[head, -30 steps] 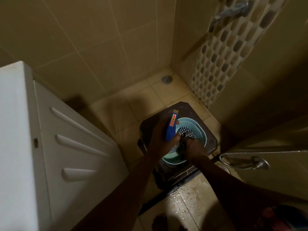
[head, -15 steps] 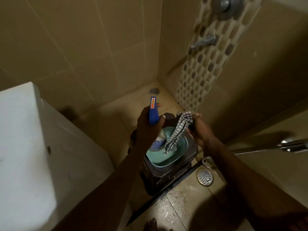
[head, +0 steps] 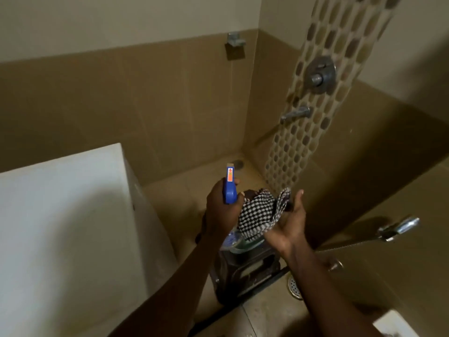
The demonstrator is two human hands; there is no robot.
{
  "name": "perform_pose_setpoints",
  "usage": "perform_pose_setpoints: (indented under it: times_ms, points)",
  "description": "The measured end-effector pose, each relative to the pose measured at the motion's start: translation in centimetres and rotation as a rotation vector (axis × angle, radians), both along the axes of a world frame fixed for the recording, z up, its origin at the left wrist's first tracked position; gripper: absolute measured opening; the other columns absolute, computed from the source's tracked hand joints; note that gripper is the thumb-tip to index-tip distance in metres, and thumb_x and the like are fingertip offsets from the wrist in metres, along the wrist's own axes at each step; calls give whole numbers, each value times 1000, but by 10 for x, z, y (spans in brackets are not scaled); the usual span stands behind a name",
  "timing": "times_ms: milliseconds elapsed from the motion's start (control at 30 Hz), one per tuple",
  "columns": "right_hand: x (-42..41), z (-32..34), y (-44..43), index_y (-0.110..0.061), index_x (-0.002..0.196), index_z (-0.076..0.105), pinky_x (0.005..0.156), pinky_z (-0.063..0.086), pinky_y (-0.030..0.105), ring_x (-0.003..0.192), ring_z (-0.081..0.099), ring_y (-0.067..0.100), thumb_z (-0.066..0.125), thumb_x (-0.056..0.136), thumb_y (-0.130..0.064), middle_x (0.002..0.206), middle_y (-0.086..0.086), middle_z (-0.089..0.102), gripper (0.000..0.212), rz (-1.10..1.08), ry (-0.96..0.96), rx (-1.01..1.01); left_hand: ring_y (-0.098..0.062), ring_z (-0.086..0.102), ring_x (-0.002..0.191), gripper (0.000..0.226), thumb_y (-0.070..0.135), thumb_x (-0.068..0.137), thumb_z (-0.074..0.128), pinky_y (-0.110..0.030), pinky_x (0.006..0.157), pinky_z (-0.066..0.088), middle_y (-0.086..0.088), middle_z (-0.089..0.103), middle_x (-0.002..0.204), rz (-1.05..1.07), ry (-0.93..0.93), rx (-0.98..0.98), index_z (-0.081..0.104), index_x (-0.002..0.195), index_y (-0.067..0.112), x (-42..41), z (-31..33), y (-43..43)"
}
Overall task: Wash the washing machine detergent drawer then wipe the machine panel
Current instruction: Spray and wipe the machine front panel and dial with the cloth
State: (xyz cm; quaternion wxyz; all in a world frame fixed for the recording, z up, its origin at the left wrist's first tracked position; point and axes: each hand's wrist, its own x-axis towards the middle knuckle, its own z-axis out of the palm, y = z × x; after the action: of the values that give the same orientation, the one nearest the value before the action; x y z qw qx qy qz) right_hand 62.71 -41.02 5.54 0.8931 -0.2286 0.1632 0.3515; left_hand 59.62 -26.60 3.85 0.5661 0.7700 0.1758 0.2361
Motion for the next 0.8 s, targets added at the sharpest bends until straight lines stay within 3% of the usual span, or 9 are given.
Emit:
perform_pose_setpoints:
  times_ms: [100, 200, 300, 400, 500, 567, 633, 733, 800]
  points:
    - [-30, 14, 7, -1, 129, 49, 111, 34, 46, 123, 50, 29, 71, 78, -52, 134, 16, 49, 76, 132, -72, -72, 4, 60, 82, 30, 1, 79, 68, -4, 74, 42, 7, 67, 95, 28, 31, 57, 66, 106, 14, -39, 6, -6]
    - [-52, 23, 8, 2, 127, 55, 103, 43, 43, 111, 58, 30, 60, 90, -28, 131, 17, 55, 48, 240, -176, -261, -5, 62, 81, 23, 3, 81, 68, -6, 72, 44, 1, 69, 93, 45, 47, 90, 66, 102, 10, -77, 16, -14]
    - [-67, 45, 6, -5, 125, 61, 96, 49, 45, 109, 62, 32, 55, 92, -28, 122, 17, 64, 41, 269, -225, -411, -7, 61, 75, 18, -1, 79, 68, -10, 69, 44, 1, 68, 85, 97, 47, 40, 65, 92, 12, -113, 26, -22]
    - [-79, 65, 10, -2, 117, 62, 77, 54, 39, 88, 65, 26, 54, 93, -30, 99, 14, 69, 38, 261, -317, -497, -4, 62, 71, 30, -1, 78, 69, -17, 70, 51, 8, 66, 80, 149, 86, -57, 61, 86, 27, -150, 31, -25]
    - [-99, 85, 21, -4, 108, 60, 79, 53, 39, 82, 63, 23, 52, 93, -28, 90, 12, 66, 30, 282, -331, -404, -29, 68, 72, 25, 5, 78, 70, -42, 70, 58, -7, 69, 81, 191, 104, -198, 62, 89, 25, -187, 39, -21]
    - [-115, 95, 28, -4, 100, 61, 90, 52, 44, 88, 64, 27, 57, 86, -23, 92, 15, 66, 23, 346, -336, -357, -31, 67, 69, 22, 9, 78, 71, -36, 66, 59, -15, 70, 84, 234, 117, -259, 63, 97, 18, -210, 49, -15]
    - [-131, 102, 36, -3, 92, 60, 89, 53, 43, 89, 63, 29, 59, 79, -10, 91, 16, 64, 14, 431, -367, -350, -29, 66, 69, 25, 9, 81, 70, -28, 62, 57, -19, 69, 92, 255, 145, -278, 60, 103, 12, -230, 61, -5]
    - [-159, 111, 54, 2, 102, 59, 81, 55, 41, 88, 64, 29, 59, 81, -3, 92, 16, 66, 22, 482, -387, -439, -31, 66, 66, 26, 9, 81, 70, -31, 64, 58, -17, 68, 99, 287, 165, -252, 59, 104, 9, -263, 73, 12]
    - [-177, 115, 70, 2, 110, 60, 78, 55, 41, 88, 66, 29, 60, 84, -6, 95, 16, 68, 27, 437, -412, -521, -22, 63, 54, 23, 5, 81, 67, -20, 53, 53, -16, 68, 95, 328, 176, -239, 60, 103, 4, -286, 77, 25]
